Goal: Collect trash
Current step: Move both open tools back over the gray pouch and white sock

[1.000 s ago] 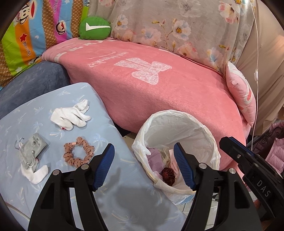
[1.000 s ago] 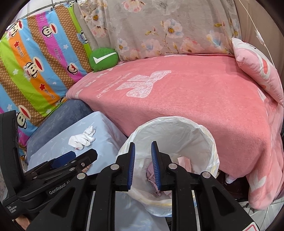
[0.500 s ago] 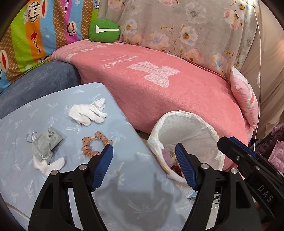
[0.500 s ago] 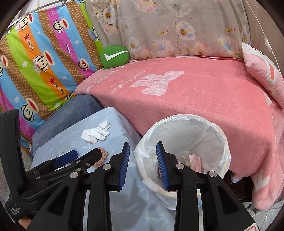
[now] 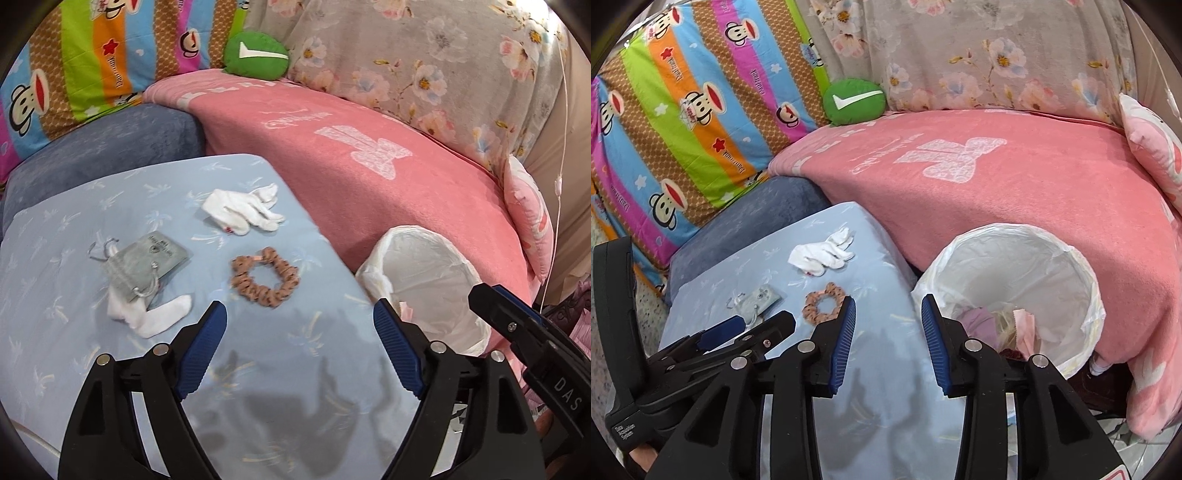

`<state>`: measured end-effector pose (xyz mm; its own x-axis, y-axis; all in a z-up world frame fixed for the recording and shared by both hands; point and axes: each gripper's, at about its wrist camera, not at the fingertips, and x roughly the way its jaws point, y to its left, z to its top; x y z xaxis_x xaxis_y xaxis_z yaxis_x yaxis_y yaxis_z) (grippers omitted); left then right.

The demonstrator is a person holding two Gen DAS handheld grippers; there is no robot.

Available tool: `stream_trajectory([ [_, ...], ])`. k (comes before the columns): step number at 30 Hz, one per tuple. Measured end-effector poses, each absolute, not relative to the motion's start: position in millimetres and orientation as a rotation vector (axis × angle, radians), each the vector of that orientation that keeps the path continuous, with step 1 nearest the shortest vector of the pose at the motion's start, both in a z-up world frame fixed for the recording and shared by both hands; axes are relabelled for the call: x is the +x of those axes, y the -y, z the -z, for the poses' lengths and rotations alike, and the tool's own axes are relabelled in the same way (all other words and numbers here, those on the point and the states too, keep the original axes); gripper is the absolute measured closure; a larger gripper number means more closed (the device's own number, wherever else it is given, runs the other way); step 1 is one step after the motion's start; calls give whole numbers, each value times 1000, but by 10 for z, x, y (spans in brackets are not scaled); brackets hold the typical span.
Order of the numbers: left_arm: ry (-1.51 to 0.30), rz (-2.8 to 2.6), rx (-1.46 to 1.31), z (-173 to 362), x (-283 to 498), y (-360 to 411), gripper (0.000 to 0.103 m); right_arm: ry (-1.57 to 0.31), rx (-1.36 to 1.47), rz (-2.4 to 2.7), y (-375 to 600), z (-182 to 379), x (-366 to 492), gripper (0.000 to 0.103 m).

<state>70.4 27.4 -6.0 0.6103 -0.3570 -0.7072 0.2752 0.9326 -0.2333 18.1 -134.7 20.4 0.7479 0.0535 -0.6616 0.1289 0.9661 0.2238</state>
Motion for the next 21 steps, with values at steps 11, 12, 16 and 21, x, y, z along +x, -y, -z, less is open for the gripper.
stream_trajectory([
  [11, -872, 235, -166, 253, 790, -837, 20, -770, 225, -32, 893, -89, 339, 61],
  [12, -875, 225, -171, 275, 800, -889, 20, -773, 219, -38, 848, -80, 358, 60],
  [16, -889, 187, -193, 349, 833, -1089, 20, -786, 205, -60, 700, -40, 435, 58],
  [21, -915, 139, -230, 454, 929, -1328, 20, -805, 192, -78, 544, 15, 578, 58],
])
